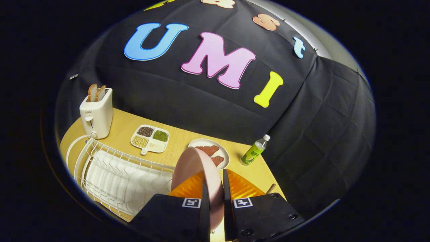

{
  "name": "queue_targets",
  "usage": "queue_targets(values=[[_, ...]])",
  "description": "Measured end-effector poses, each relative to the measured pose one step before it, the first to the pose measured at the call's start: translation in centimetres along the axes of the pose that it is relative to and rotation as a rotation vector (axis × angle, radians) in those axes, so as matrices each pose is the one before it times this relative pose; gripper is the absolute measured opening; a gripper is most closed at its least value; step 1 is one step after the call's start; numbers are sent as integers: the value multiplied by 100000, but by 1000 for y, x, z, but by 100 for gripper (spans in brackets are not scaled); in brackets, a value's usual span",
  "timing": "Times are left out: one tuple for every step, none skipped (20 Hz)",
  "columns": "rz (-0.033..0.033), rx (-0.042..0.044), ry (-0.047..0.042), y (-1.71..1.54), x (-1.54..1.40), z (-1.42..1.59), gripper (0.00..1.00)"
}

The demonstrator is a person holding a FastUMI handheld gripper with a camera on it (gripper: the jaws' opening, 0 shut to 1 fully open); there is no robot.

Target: Take the plate from the dish rack, then take the spoon from the basket and place it into the plate.

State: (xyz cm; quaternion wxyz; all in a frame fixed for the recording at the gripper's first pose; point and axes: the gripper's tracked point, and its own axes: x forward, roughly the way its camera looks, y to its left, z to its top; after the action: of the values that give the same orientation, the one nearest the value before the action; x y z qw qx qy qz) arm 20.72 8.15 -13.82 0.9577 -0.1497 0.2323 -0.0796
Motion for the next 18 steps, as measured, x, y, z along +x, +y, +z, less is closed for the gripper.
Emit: queue_targets(values=[[2494,1202,-1407,819,-259,579,20],[2554,882,-218,507,-437,291,18],[2466,513,-551,337,-250,193,17],[2846,927,287,334,-512,59,16],[2908,1464,280,297,-437,-170,16],[3664,1932,16,391,-540,-23,16],[4154,2143,-175,342,-734,31,15],[4548,1553,-1775,301,-910,291,15],[4486,631,-1613,251,-1089,171,15],[3436,532,-565,-1,-1101,-95,15],[2307,676,-192,-327,-1147,-186,15],[1957,1018,670,-401,-1277,-463,15],[1870,1475,1139,-285,-1073,-740,15],[1999,2400,1466,-353,-1101,-924,15],[2805,3076,1614,-59,-891,-1048,15],[2811,3802,2098,-60,-979,-1261,15],[2812,4012,2370,-61,-974,-1475,15],[2307,3287,2457,-95,-856,-1599,15]])
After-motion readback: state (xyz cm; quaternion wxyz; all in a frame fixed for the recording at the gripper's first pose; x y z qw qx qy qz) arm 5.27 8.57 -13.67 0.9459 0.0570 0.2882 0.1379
